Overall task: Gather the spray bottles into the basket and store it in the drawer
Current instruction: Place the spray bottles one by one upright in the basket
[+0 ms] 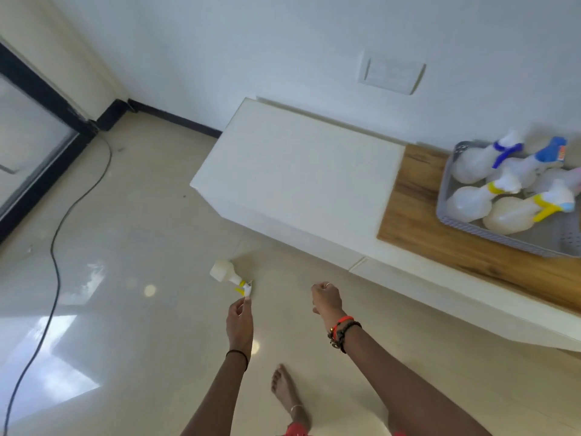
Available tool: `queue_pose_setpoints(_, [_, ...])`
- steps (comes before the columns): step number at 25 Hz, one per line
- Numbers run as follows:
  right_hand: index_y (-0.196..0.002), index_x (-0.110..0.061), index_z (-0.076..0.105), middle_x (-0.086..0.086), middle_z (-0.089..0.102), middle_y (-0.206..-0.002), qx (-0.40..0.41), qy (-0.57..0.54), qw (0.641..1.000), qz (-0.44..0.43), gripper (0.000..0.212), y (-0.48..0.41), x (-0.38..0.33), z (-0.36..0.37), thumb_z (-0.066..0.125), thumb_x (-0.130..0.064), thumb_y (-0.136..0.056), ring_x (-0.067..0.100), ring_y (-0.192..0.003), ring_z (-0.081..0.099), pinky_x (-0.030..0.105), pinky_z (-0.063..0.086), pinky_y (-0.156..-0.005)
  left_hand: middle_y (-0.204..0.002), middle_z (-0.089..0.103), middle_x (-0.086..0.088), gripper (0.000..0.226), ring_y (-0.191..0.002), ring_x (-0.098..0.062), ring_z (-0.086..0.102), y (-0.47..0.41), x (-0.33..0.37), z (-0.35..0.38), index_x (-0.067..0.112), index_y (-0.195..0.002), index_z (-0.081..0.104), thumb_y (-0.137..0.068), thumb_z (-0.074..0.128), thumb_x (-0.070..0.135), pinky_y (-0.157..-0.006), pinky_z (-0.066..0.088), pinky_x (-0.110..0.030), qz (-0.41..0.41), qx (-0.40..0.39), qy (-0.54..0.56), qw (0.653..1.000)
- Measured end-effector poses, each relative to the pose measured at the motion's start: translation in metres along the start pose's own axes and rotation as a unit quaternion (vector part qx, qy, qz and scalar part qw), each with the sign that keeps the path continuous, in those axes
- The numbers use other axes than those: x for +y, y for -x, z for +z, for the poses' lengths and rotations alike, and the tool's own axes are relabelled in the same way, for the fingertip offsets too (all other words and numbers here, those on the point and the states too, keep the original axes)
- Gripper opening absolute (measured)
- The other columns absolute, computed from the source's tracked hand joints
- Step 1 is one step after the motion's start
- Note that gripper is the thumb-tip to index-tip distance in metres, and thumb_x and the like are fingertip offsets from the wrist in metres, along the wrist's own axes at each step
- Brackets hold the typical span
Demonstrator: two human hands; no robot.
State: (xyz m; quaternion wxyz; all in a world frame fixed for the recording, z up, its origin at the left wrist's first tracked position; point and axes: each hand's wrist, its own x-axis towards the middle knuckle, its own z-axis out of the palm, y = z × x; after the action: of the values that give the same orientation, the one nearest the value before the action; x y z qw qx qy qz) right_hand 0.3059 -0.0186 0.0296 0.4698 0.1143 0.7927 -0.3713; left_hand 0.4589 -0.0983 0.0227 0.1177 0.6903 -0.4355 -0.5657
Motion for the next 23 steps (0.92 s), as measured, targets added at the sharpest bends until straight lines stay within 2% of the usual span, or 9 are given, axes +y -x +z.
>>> queue_pose_setpoints(3, [-0.078,-0.013,0.048,0.01,0.052,-0.088,0.002,0.013,1.0,0.002,0.015,-0.009,0.002,0.047,0.041,-0.01,-0.09,0.025,-0.084,0.048,0.042,0.049,-0.091,-0.127,0.06,-0.014,0.033,-0.12,-0.029,0.056,-0.033,-0.003,-0.041,0.005,-0.122,0.056,-0.098,0.049,0.027,-0.104,0.041,-0.038,-0.008,0.011,0.002,1.0])
queue_pose_setpoints(6, [-0.088,-0.01,0.05,0.011,0.053,-0.087,-0.01,0.024,1.0,0.007,0.009,-0.019,0.006,0.082,0.042,-0.01,-0.09,0.025,-0.079,0.05,0.037,0.05,-0.08,-0.129,0.059,-0.014,0.034,-0.123,-0.029,0.055,-0.059,-0.008,-0.066,0.003,-0.123,0.056,-0.099,0.049,0.025,-0.109,0.04,-0.041,-0.021,0.024,0.013,0.999])
queue_pose_setpoints(8, [-0.088,-0.01,0.05,0.011,0.053,-0.085,-0.016,0.043,0.999,0.006,0.009,-0.03,0.007,0.106,0.041,-0.009,-0.09,0.026,-0.076,0.05,0.039,0.051,-0.081,-0.129,0.06,-0.014,0.033,-0.123,-0.028,0.055,-0.078,-0.014,-0.076,0.003,-0.123,0.056,-0.098,0.049,0.025,-0.107,0.04,-0.038,-0.031,0.028,0.017,0.999])
queue_pose_setpoints(11, [-0.078,-0.012,0.047,0.012,0.05,-0.083,-0.035,0.083,0.996,-0.007,0.015,-0.056,0.002,0.14,0.038,-0.008,-0.089,0.024,-0.075,0.047,0.037,0.046,-0.079,-0.126,0.061,-0.014,0.032,-0.121,-0.028,0.056,-0.113,-0.026,-0.083,0.002,-0.122,0.058,-0.097,0.05,0.021,-0.103,0.041,-0.034,-0.037,0.042,0.006,0.998])
queue_pose_setpoints(14, [-0.061,-0.015,0.039,0.008,0.042,-0.073,-0.059,0.132,0.989,-0.018,0.029,-0.1,0.001,0.176,0.037,-0.003,-0.087,0.02,-0.063,0.037,0.027,0.035,-0.063,-0.118,0.062,-0.007,0.029,-0.117,-0.025,0.055,-0.157,-0.052,-0.081,0.004,-0.12,0.06,-0.096,0.05,0.018,-0.098,0.039,-0.029,-0.053,0.055,-0.003,0.997])
queue_pose_setpoints(16, [-0.058,-0.015,0.035,0.007,0.04,-0.071,-0.07,0.142,0.987,-0.016,0.03,-0.13,0.005,0.201,0.035,-0.001,-0.085,0.02,-0.062,0.035,0.028,0.033,-0.061,-0.109,0.059,-0.003,0.028,-0.111,-0.022,0.055,-0.187,-0.074,-0.076,0.004,-0.118,0.061,-0.096,0.05,0.017,-0.098,0.039,-0.029,-0.064,0.062,-0.002,0.996])
queue_pose_setpoints(20, [-0.077,-0.007,0.048,0.012,0.049,-0.084,-0.079,0.142,0.986,-0.026,0.014,-0.201,0.023,0.252,0.036,-0.002,-0.084,0.022,-0.08,0.045,0.043,0.049,-0.085,-0.097,0.058,-0.01,0.019,-0.098,-0.026,0.055,-0.259,-0.118,-0.057,0.005,-0.106,0.063,-0.095,0.053,0.017,-0.092,0.041,-0.029,-0.065,0.074,-0.018,0.995])
queue_pose_setpoints(21, [-0.08,-0.006,0.049,0.012,0.05,-0.082,-0.087,0.153,0.984,-0.031,0.013,-0.218,0.028,0.264,0.037,-0.002,-0.083,0.022,-0.079,0.046,0.041,0.049,-0.082,-0.097,0.059,-0.016,0.019,-0.098,-0.031,0.056,-0.278,-0.127,-0.052,0.003,-0.105,0.062,-0.094,0.055,0.018,-0.092,0.043,-0.031,-0.062,0.073,-0.029,0.995])
queue_pose_setpoints(23, [-0.081,-0.006,0.048,0.009,0.048,-0.075,-0.109,0.182,0.976,-0.042,0.01,-0.254,0.038,0.291,0.039,-0.003,-0.083,0.022,-0.072,0.044,0.029,0.041,-0.067,-0.118,0.062,-0.019,0.032,-0.114,-0.031,0.058,-0.32,-0.147,-0.043,0.001,-0.118,0.058,-0.092,0.06,0.019,-0.1,0.043,-0.034,-0.042,0.063,-0.055,0.996])
